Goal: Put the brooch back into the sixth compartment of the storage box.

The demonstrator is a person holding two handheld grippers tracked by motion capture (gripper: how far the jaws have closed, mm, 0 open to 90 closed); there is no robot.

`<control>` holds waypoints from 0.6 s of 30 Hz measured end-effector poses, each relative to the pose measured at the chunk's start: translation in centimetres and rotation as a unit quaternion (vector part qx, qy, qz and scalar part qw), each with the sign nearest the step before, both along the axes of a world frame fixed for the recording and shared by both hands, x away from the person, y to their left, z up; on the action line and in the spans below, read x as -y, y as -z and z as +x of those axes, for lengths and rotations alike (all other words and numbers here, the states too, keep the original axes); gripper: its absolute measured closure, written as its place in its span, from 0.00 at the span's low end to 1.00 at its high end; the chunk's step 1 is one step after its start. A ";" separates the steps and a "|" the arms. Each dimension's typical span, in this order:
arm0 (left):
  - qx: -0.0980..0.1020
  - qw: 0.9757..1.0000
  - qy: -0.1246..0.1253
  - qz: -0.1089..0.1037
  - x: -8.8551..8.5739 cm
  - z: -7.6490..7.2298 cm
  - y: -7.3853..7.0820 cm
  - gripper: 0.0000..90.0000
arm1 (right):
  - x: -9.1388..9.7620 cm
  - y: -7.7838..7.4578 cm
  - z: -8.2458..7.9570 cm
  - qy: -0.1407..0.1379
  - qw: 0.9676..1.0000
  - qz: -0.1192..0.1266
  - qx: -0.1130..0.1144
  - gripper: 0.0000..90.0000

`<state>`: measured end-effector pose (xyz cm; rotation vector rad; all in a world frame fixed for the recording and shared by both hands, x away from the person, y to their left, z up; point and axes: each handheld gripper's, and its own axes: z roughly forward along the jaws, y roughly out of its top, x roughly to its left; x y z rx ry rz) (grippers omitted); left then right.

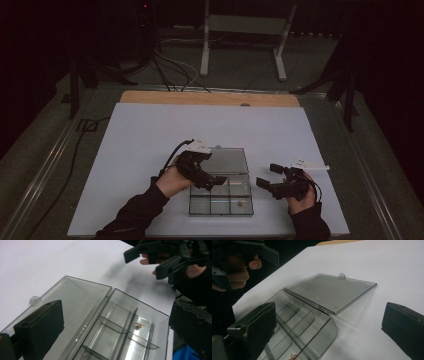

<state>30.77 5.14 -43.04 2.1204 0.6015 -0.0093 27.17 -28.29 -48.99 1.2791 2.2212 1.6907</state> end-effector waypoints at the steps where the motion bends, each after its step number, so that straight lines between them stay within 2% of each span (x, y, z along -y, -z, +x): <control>1: 0.000 1.000 -0.003 0.001 -0.1 0.1 0.0 0.02 | 0.0 0.0 0.0 0.000 1.000 0.000 0.000 0.00; 7: 0.005 1.000 -0.019 0.001 -0.9 0.6 -0.1 0.02 | 0.0 0.0 0.0 0.000 1.000 0.000 0.000 0.00; 10: 0.011 0.999 -0.033 0.008 -1.3 0.9 -0.1 0.02 | 0.0 0.0 0.0 0.000 1.000 0.000 0.001 0.00; 18: 0.007 0.999 -0.049 0.003 -2.1 1.6 0.0 0.02 | 0.0 0.0 0.0 0.000 1.000 -0.001 0.000 0.00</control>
